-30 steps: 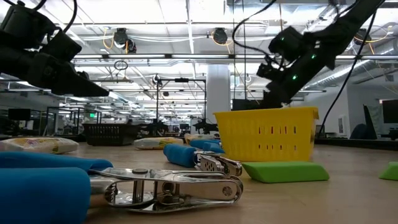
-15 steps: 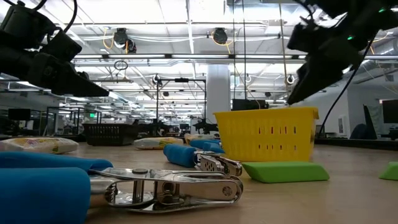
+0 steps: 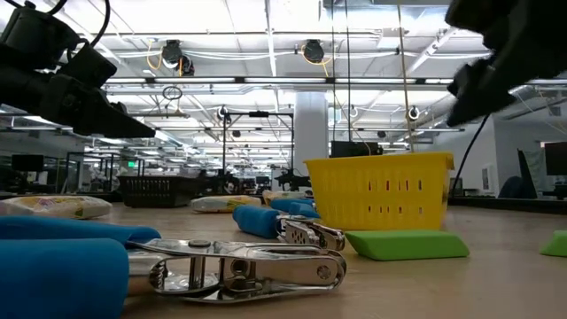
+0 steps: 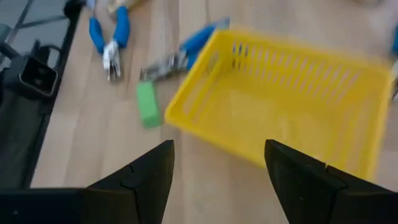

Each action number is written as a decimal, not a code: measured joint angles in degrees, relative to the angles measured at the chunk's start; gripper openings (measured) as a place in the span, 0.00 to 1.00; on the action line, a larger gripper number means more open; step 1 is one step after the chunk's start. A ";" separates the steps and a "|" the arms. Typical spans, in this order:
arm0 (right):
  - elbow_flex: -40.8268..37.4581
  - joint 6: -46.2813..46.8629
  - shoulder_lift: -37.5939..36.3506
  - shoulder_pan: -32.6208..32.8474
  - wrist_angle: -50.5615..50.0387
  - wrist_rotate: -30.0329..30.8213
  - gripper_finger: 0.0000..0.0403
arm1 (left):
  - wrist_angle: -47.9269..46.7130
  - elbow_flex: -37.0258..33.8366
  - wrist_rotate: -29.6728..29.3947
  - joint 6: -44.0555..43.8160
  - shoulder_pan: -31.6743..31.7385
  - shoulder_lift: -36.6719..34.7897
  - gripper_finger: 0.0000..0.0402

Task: Pick & Place School Supplies
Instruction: Put the green eraser into the red bin

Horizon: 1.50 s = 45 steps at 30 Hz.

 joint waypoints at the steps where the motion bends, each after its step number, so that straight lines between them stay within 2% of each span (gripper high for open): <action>1: 0.00 2.00 0.93 0.55 -0.22 -0.73 0.60 | -0.03 0.00 0.03 -0.03 -0.02 0.00 0.51; 8: 0.14 12.49 7.30 2.36 1.94 -10.03 0.60 | -0.09 0.00 0.09 -0.66 0.00 0.00 0.51; 11: 2.11 14.84 9.14 3.43 1.86 -11.89 0.60 | -0.07 0.00 0.09 -0.84 -0.02 0.00 0.51; 18: 8.05 16.33 13.97 5.20 -0.50 -12.26 0.60 | -0.39 0.00 0.09 -1.07 -0.02 0.00 0.51; 24: 9.20 16.98 17.74 6.47 -1.47 -11.54 0.60 | -0.39 0.00 0.13 -1.07 0.00 0.00 0.51; 31: 9.20 14.16 18.04 9.71 3.82 -2.22 0.60 | 0.04 0.00 0.17 -0.81 -0.02 0.00 0.51; 34: 9.20 9.65 18.04 12.31 7.18 5.27 0.59 | -0.21 0.00 0.22 -1.50 -0.01 0.00 0.51; 39: 9.20 -3.13 18.04 17.66 17.51 19.02 0.56 | -1.56 -0.02 0.35 -3.97 -0.03 0.00 0.51; 42: 9.20 -13.23 19.56 20.86 29.57 25.21 0.55 | -2.26 -0.09 0.34 -5.02 -0.06 0.00 0.51; 45: 9.54 -26.30 24.48 24.17 47.33 26.87 0.55 | -2.25 -0.09 0.28 -5.16 -0.06 0.00 0.51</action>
